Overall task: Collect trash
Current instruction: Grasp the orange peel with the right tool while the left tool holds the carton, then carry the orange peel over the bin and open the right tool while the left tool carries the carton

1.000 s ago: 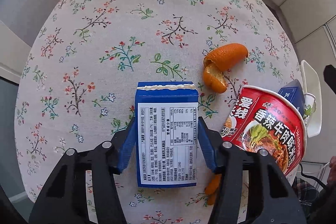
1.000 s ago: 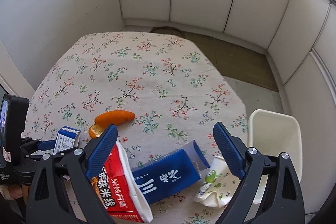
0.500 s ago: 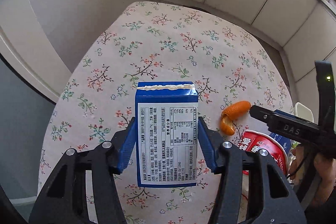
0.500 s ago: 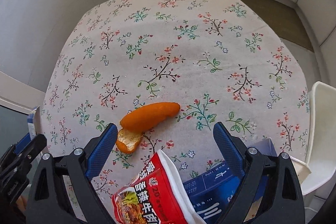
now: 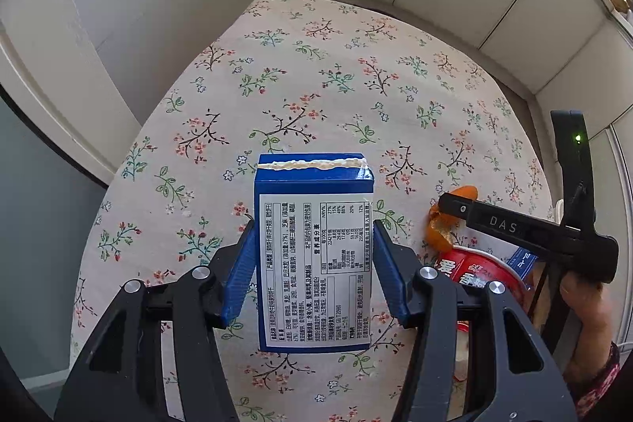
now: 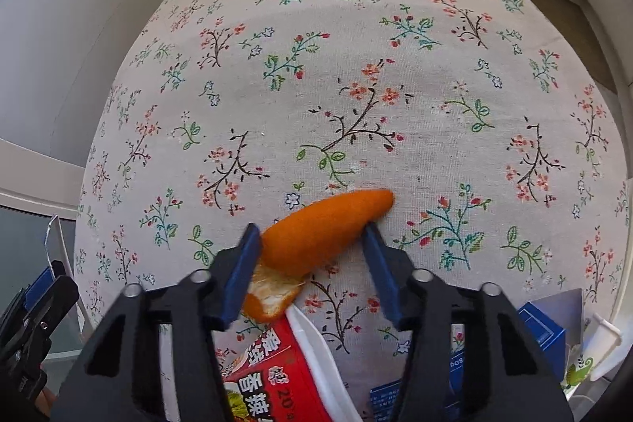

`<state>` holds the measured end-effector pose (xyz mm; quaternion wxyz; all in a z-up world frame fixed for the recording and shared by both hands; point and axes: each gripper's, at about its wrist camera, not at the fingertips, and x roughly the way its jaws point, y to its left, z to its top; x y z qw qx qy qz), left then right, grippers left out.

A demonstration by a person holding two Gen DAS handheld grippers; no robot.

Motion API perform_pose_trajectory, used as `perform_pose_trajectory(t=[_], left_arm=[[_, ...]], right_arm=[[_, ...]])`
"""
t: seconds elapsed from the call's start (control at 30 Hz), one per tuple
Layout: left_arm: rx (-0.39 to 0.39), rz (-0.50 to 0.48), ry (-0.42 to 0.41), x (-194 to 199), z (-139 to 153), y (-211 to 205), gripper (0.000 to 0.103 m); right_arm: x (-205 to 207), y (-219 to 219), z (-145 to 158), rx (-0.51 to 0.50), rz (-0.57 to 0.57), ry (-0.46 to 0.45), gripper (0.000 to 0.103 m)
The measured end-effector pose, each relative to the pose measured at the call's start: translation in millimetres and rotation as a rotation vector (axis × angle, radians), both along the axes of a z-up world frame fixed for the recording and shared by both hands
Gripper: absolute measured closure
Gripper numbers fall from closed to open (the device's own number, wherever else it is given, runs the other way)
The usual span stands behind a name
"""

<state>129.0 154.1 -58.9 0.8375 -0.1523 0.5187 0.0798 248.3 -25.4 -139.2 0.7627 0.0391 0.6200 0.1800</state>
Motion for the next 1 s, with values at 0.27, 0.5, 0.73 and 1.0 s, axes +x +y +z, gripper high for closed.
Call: perform_pose_trajectory(t=[0.27,0.5,0.73,1.0], left_arm=[[0.008,0.016,-0.045,-3,11,1,0.05],[0.003,0.025,-0.103,-6,28,-3,0.05],[0.014,0.021,-0.176,-6,50,-15,0.05],[0.019,-0.003,-0.231,-5,61,-39,0.05]], right_arm=[[-11,2,33,0.025,0.042,-0.115,0.088],[-17,-12,74,0.067,0.027,-0.224,0.089],[-28,-35,112,0.093,-0.006,-0.32,0.089],[-45,-75,147,0.101,-0.074,-0.433,0.089]])
